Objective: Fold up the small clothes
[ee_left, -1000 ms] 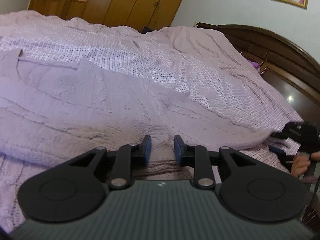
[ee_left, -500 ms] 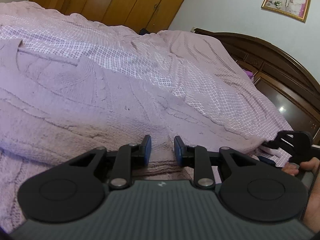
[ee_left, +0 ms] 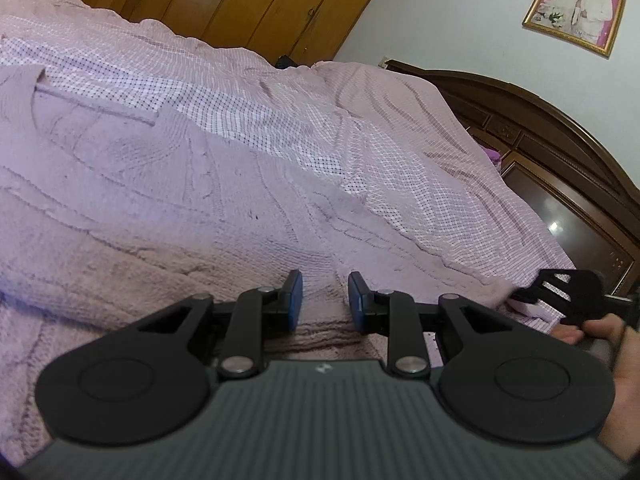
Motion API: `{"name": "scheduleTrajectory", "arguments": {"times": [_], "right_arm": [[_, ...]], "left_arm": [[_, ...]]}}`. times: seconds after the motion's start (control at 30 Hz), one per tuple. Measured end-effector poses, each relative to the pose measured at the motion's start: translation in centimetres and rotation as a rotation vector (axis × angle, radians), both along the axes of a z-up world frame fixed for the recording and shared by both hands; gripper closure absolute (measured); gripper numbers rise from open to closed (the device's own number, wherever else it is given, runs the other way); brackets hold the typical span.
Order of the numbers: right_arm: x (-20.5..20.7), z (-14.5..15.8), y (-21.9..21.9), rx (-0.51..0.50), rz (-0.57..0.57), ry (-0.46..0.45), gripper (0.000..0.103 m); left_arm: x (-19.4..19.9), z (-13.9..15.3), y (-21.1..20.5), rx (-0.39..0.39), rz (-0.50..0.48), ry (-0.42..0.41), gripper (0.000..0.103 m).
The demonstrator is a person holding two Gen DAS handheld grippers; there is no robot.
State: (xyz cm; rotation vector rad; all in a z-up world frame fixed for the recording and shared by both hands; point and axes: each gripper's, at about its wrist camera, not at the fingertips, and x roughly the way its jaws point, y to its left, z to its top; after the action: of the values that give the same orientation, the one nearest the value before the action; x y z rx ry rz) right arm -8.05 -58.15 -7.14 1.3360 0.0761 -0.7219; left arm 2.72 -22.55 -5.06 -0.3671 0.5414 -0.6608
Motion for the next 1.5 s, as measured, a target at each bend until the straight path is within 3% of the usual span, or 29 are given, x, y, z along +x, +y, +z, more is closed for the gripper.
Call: {"name": "scheduleTrajectory", "arguments": {"times": [0.17, 0.2, 0.27, 0.37, 0.43, 0.6, 0.67, 0.7, 0.73, 0.77, 0.83, 1.03, 1.17, 1.33, 1.43, 1.5], "right_arm": [[0.8, 0.7, 0.1, -0.012, 0.016, -0.042, 0.067], [0.7, 0.9, -0.2, 0.016, -0.005, -0.049, 0.064], [0.0, 1.5, 0.2, 0.033, -0.051, -0.031, 0.047], [-0.2, 3.8, 0.8, -0.15, -0.153, 0.136, 0.04], [0.0, 4.0, 0.6, -0.191, -0.122, 0.106, 0.039], [1.3, 2.1, -0.4, -0.083, -0.024, 0.065, 0.035], [2.0, 1.1, -0.7, -0.106, 0.009, 0.024, 0.041], [2.6, 0.9, -0.8, -0.128, 0.025, 0.006, 0.051], [3.2, 0.6, -1.0, -0.124, 0.049, -0.002, 0.087], [3.5, 0.4, -1.0, -0.101, 0.062, -0.002, 0.096], [3.9, 0.5, -0.7, -0.129, 0.08, -0.028, 0.097], [6.0, 5.9, 3.6, -0.499, 0.312, -0.02, 0.097], [7.8, 6.0, 7.0, -0.523, 0.503, -0.027, 0.097], [8.8, 4.6, 12.8, -0.585, 0.722, 0.061, 0.097], [8.4, 3.7, 17.1, -0.684, 0.818, 0.13, 0.097], [8.4, 2.9, 18.4, -0.698, 0.869, 0.167, 0.097]], "left_arm": [[0.0, 0.0, 0.1, -0.003, -0.001, 0.0, 0.076], [0.0, 0.0, 0.1, -0.006, -0.001, 0.0, 0.076], [0.1, -0.1, 0.2, -0.015, -0.004, 0.003, 0.076], [0.2, -0.2, 0.4, -0.026, -0.007, 0.007, 0.076], [0.3, -0.3, 0.5, -0.035, -0.011, 0.011, 0.076], [0.4, -0.4, 0.6, -0.049, -0.016, 0.018, 0.076], [0.4, -0.4, 0.5, -0.05, -0.016, 0.019, 0.076], [0.5, -0.4, 0.6, -0.05, -0.016, 0.019, 0.076], [0.5, -0.4, 0.6, -0.052, -0.016, 0.019, 0.076], [0.5, -0.4, 0.6, -0.052, -0.016, 0.019, 0.076], [0.5, -0.4, 0.6, -0.052, -0.017, 0.02, 0.076], [0.3, -0.5, 0.7, -0.066, -0.011, 0.014, 0.076], [-0.1, -0.4, 1.3, -0.092, 0.015, -0.012, 0.076], [0.4, -0.8, 2.3, -0.172, 0.027, 0.033, 0.075], [0.7, -0.9, 2.6, -0.198, 0.026, 0.056, 0.076], [0.9, -1.1, 2.9, -0.22, 0.032, 0.069, 0.077]]}}
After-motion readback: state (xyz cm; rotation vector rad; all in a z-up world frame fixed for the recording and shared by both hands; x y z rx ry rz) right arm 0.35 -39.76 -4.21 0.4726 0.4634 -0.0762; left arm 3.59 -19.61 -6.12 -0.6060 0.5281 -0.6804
